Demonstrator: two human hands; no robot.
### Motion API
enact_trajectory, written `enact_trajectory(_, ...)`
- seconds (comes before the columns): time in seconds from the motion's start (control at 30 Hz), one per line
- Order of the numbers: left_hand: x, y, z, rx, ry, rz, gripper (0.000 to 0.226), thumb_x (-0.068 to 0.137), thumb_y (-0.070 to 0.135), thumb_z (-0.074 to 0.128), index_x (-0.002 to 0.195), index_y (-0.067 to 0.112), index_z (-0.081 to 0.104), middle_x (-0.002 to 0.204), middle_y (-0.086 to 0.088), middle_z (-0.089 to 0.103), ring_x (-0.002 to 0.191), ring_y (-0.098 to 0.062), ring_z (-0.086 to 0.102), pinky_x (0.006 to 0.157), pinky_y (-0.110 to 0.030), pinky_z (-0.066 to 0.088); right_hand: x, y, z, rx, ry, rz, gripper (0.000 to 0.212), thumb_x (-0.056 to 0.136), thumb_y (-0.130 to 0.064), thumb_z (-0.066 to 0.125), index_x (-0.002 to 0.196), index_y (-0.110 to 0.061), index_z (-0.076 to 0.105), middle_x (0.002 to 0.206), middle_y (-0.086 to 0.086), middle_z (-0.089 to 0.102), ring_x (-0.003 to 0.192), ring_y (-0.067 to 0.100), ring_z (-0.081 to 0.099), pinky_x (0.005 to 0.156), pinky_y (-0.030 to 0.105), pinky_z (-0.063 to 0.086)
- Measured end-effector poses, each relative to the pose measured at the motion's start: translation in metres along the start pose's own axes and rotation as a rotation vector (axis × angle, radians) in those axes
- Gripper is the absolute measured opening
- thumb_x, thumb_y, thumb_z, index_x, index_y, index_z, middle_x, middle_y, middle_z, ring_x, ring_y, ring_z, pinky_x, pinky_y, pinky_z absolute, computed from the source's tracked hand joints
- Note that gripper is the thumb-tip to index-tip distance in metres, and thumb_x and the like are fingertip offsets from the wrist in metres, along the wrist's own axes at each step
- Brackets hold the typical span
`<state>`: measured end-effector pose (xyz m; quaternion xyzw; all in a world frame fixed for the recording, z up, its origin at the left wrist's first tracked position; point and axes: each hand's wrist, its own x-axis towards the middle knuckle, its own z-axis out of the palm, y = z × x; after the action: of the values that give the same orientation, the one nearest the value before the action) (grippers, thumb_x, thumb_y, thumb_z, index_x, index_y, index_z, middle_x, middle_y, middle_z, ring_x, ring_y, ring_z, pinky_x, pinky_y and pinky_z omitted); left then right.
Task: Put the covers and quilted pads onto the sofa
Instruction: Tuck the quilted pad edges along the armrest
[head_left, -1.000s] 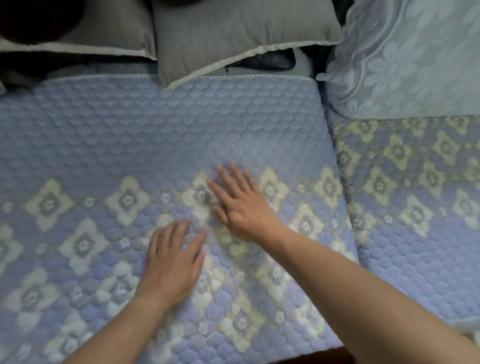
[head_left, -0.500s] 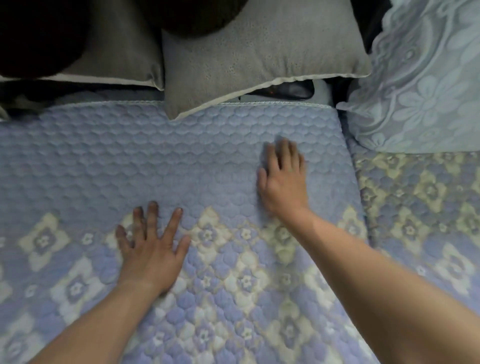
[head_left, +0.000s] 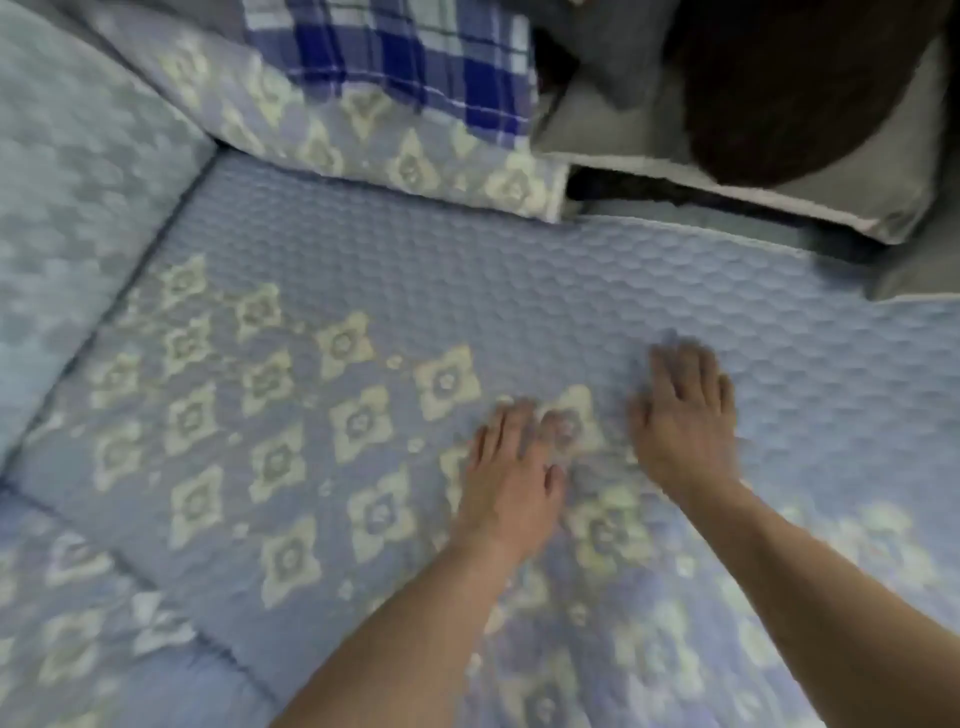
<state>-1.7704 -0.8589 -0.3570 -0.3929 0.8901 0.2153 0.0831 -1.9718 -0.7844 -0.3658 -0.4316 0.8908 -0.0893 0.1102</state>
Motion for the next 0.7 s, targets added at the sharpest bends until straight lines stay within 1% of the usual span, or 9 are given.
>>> enact_trajectory(0.07, -0.009, -0.096, -0.027, 0.013, 0.102, -0.165, 0.063, 0.095, 0.048, 0.032, 0.153, 0.026, 0.039, 0.161, -0.01, 0.033, 0.149, -0.035, 0.03, 0.119, -0.052, 0.028, 0.021, -0.104, 0.027, 0.014, -0.02, -0.096, 0.063, 0.091, -0.04, 0.039, 0.146, -0.011, 0.047, 0.151, 0.022, 0.042, 0.142, 0.041, 0.031, 0.114, 0.056, 0.027)
enact_trajectory(0.13, -0.024, -0.206, -0.051, 0.046, 0.165, -0.31, 0.064, 0.097, 0.05, 0.029, 0.15, 0.019, 0.044, 0.157, -0.016, 0.038, 0.144, -0.04, 0.037, 0.116, -0.055, 0.033, 0.034, -0.203, 0.058, -0.021, -0.083, -0.179, 0.065, 0.091, -0.044, 0.035, 0.148, -0.014, 0.046, 0.152, 0.02, 0.04, 0.143, 0.04, 0.03, 0.116, 0.055, 0.026)
enact_trajectory(0.23, -0.038, -0.347, -0.093, 0.099, 0.174, -0.468, 0.069, 0.097, 0.052, 0.022, 0.153, 0.016, 0.038, 0.157, -0.02, 0.036, 0.144, -0.044, 0.034, 0.116, -0.058, 0.031, 0.055, -0.322, 0.082, -0.08, -0.184, -0.283, 0.07, 0.091, -0.05, 0.027, 0.153, -0.02, 0.036, 0.161, 0.015, 0.028, 0.149, 0.036, 0.021, 0.121, 0.053, 0.02)
enact_trajectory(0.33, -0.023, -0.449, -0.127, 0.099, 0.2, -0.553, 0.072, 0.097, 0.054, 0.014, 0.154, 0.016, 0.035, 0.16, -0.02, 0.031, 0.148, -0.043, 0.026, 0.119, -0.058, 0.025, 0.08, -0.417, 0.104, -0.107, -0.246, -0.37, 0.067, 0.097, -0.049, 0.032, 0.158, -0.023, 0.023, 0.167, 0.01, 0.012, 0.153, 0.033, 0.008, 0.123, 0.05, 0.008)
enact_trajectory(0.43, 0.017, -0.5, -0.14, 0.089, 0.264, -0.538, 0.069, 0.1, 0.056, 0.009, 0.16, 0.024, 0.021, 0.167, -0.011, 0.016, 0.153, -0.035, 0.011, 0.123, -0.053, 0.014, 0.121, -0.5, 0.134, -0.126, -0.224, -0.453, 0.067, 0.099, -0.05, 0.031, 0.159, -0.024, 0.015, 0.168, 0.008, 0.002, 0.154, 0.031, -0.001, 0.124, 0.051, 0.005)
enact_trajectory(0.5, 0.035, -0.511, -0.135, 0.1, 0.333, -0.517, 0.065, 0.102, 0.055, 0.01, 0.16, 0.027, 0.016, 0.167, -0.009, 0.015, 0.154, -0.033, 0.009, 0.124, -0.052, 0.011, 0.157, -0.561, 0.159, -0.124, -0.199, -0.514, 0.067, 0.101, -0.049, 0.028, 0.16, -0.023, 0.008, 0.168, 0.008, -0.004, 0.154, 0.031, -0.008, 0.124, 0.051, 0.0)
enact_trajectory(0.57, 0.044, -0.519, -0.12, 0.116, 0.38, -0.539, 0.064, 0.102, 0.055, 0.011, 0.16, 0.029, 0.017, 0.168, -0.008, 0.014, 0.155, -0.031, 0.006, 0.124, -0.051, 0.009, 0.193, -0.613, 0.18, -0.126, -0.165, -0.563, 0.067, 0.102, -0.05, 0.025, 0.16, -0.023, 0.008, 0.168, 0.006, -0.005, 0.153, 0.031, -0.01, 0.123, 0.052, -0.002)
enact_trajectory(0.63, 0.047, -0.527, -0.111, 0.114, 0.398, -0.55, 0.064, 0.102, 0.054, 0.014, 0.16, 0.029, 0.017, 0.168, -0.007, 0.014, 0.155, -0.03, 0.004, 0.124, -0.051, 0.008, 0.232, -0.637, 0.193, -0.124, -0.155, -0.59, 0.066, 0.102, -0.054, 0.022, 0.16, -0.025, 0.009, 0.168, 0.004, -0.002, 0.154, 0.03, -0.008, 0.123, 0.05, -0.003)
enact_trajectory(0.7, 0.049, -0.529, -0.11, 0.121, 0.409, -0.517, 0.064, 0.101, 0.053, 0.017, 0.16, 0.028, 0.019, 0.167, -0.008, 0.015, 0.155, -0.031, 0.005, 0.124, -0.052, 0.008, 0.271, -0.62, 0.187, -0.151, -0.141, -0.512, 0.068, 0.1, -0.059, 0.016, 0.16, -0.029, 0.009, 0.168, 0.001, -0.001, 0.154, 0.027, -0.006, 0.124, 0.048, -0.004)
